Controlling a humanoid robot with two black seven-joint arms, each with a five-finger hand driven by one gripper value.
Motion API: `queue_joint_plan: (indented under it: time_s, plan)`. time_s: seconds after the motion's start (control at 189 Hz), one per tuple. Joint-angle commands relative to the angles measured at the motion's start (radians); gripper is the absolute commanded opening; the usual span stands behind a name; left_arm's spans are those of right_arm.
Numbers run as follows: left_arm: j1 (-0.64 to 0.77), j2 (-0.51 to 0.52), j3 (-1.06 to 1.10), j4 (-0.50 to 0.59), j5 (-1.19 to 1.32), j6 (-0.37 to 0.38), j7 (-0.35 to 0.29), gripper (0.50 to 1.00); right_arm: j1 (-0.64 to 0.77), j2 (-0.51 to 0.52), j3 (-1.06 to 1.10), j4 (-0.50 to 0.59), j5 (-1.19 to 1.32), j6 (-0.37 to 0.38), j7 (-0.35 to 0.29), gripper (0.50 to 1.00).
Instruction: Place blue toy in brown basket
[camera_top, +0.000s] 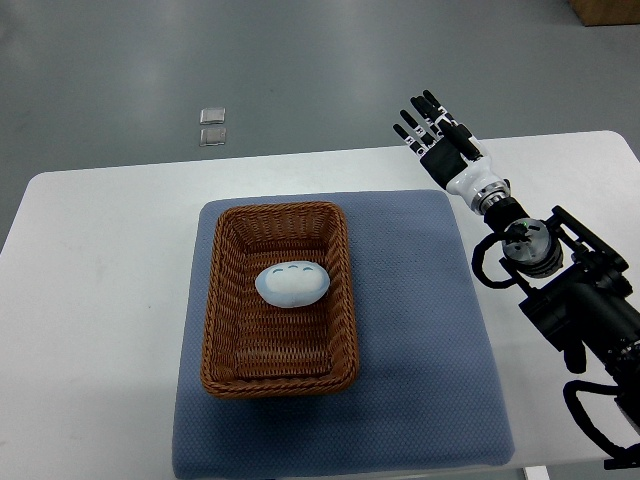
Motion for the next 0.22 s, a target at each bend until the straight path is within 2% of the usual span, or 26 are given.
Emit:
queue_joint_plan:
  time_s: [0.0,0.217]
  plan:
    - [0.000,0.000,0.000,0.000,0.000,0.000,0.000,1.000,-0.007,0.006,0.000,-0.001,0.014,0.004,0.005,0.917]
    - [0.000,0.000,0.000,0.002,0.000,0.000,0.000,1.000,-0.007,0.013,0.000,-0.001,0.017,0.002,0.006,0.917]
